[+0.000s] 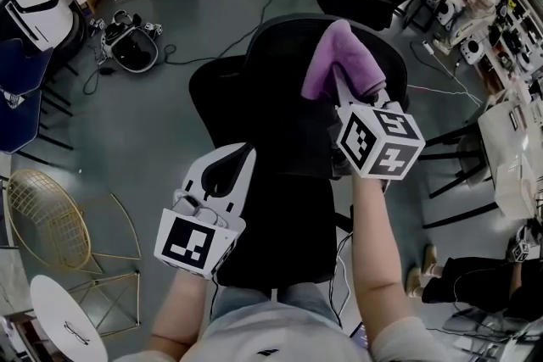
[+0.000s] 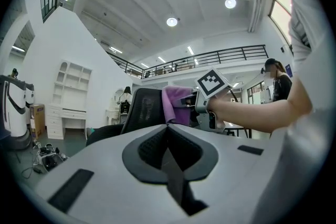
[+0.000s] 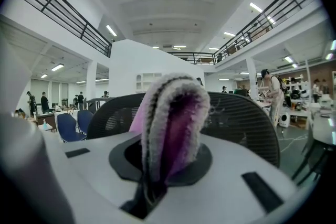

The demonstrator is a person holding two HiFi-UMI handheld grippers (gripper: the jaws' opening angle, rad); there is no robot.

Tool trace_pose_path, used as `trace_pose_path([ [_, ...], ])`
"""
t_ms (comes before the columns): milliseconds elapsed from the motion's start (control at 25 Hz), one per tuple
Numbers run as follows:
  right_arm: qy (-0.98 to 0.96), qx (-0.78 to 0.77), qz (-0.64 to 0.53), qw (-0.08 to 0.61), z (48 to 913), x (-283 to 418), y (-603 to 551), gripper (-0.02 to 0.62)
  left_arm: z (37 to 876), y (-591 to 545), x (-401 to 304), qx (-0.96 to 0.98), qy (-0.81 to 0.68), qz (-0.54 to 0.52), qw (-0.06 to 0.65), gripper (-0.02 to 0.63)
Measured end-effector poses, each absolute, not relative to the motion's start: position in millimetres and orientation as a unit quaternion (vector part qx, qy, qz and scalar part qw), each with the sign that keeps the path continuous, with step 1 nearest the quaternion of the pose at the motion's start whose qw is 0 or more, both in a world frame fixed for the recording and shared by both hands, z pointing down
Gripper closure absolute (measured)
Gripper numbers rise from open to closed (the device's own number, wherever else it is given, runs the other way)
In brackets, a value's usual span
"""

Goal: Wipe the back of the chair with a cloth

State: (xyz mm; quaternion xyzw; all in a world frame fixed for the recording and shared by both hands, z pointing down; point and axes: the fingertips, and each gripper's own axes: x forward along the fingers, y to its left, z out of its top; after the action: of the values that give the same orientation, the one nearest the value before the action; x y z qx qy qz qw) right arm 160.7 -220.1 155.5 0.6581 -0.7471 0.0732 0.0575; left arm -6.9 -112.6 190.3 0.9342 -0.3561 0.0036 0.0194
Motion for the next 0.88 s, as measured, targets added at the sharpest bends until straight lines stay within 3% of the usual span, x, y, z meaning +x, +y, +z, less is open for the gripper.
trace_pose_path([
  [880, -0.696, 0.713, 0.073, 0.056, 155.3, 244.5, -183.5, 0.541, 190.3, -102.8, 33.1, 0.946, -0.322, 0.003, 0.019, 0.592],
])
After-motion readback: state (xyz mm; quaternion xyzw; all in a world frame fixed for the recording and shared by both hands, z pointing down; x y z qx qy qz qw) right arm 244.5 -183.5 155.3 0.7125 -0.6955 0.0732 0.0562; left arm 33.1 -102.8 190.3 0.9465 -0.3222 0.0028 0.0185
